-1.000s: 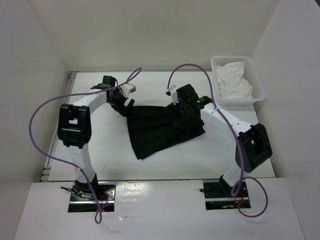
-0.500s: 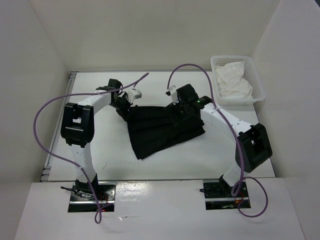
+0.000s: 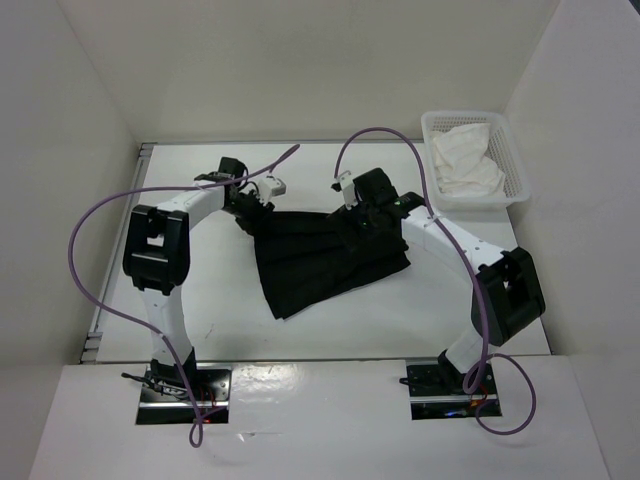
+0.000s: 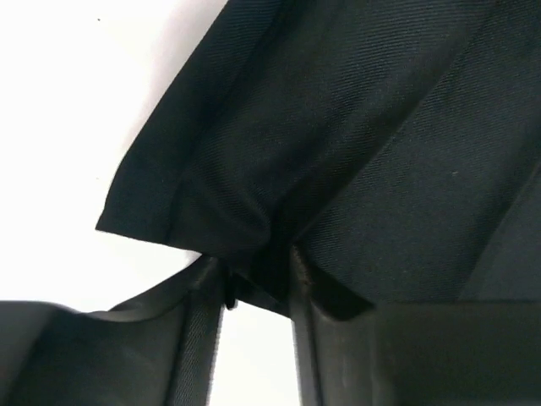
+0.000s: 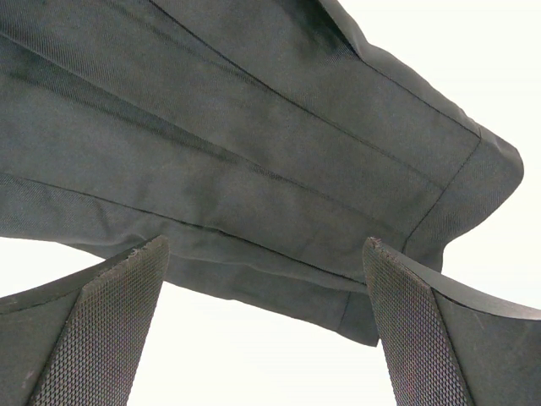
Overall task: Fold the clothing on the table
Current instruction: Fold the skirt
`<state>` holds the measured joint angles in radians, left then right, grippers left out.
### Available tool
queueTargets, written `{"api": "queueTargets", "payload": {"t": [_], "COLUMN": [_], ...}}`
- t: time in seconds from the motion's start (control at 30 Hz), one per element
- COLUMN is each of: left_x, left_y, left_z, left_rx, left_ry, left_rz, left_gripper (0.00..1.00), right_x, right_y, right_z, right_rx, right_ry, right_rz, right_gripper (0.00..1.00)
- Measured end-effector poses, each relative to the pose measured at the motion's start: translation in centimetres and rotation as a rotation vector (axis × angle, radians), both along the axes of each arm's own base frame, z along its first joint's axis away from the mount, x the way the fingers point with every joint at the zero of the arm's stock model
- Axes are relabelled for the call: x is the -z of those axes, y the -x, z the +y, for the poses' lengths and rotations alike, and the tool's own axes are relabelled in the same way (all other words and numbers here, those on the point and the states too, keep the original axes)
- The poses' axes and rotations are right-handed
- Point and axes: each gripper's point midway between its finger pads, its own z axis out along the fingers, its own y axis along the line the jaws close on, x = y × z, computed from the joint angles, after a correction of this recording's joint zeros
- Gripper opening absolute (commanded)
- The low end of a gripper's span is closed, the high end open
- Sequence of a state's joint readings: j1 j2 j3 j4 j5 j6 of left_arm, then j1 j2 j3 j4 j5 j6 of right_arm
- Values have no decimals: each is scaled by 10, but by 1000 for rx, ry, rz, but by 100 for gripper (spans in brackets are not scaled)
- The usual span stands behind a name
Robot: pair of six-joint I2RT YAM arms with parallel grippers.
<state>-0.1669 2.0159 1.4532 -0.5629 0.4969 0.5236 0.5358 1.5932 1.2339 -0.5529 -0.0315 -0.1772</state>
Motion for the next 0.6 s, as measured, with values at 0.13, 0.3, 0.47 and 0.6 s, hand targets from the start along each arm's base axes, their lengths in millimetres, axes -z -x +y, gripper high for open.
{"api": "queueTargets", "payload": {"t": [0.13,0.3,0.47,0.6], "left_x": [4,9,11,16], "left_y": [-1,1,2,5], "left_z": [-1,-1,4,11], "left_rx": [-7,-10,-30,-54], "left_ry": [5,6,6,1], "left_rz": [8,25,41,58], "left_gripper": [20,0,0,0], "right_x": [0,0,-2,-3], "right_y": [-1,-2,-9,-15], "right_z": [-1,-4,-10,-19], "right_rx": [4,15,46,78], "right_ry": [5,16,22,26], "right_rz": [-2,-11,-28,-41], "right_gripper": [99,99,99,99]}}
